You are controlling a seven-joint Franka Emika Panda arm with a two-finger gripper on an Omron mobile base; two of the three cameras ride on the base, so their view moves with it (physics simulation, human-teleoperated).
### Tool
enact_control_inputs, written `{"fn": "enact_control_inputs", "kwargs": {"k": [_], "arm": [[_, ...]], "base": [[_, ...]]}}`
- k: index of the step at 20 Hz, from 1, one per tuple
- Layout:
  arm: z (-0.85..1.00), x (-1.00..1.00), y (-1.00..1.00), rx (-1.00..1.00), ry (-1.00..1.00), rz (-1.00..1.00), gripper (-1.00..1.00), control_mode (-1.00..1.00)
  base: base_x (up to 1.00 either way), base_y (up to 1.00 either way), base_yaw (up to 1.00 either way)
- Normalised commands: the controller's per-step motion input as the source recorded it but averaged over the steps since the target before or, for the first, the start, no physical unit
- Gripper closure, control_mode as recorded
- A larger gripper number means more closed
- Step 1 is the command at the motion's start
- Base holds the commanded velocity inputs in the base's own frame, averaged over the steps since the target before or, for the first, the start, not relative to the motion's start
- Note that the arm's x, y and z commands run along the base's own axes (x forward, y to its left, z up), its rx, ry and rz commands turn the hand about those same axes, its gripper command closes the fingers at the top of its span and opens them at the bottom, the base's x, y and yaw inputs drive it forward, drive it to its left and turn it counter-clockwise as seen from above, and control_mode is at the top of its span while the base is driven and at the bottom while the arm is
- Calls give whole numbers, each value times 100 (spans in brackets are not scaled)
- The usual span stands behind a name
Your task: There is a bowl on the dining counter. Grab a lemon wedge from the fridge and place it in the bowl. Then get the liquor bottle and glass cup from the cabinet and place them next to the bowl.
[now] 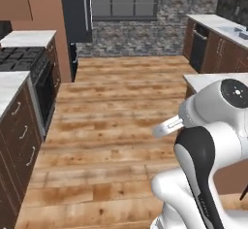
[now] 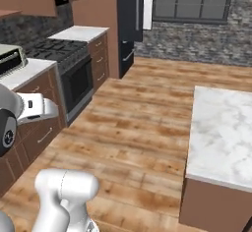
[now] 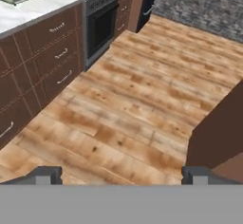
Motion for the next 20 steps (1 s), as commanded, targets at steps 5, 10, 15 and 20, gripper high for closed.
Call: {"fn": "enact_control_inputs", "kwargs": {"k": [5,10,15,20], "arm": [[0,0,0,0,0,0,-100,100],[0,0,0,0,0,0,-100,100],[0,0,0,0,0,0,-100,100],[0,0,0,0,0,0,-100,100]], "base": [[81,84,-32],[96,64,-18],[100,46,5],[100,14,39]]}}
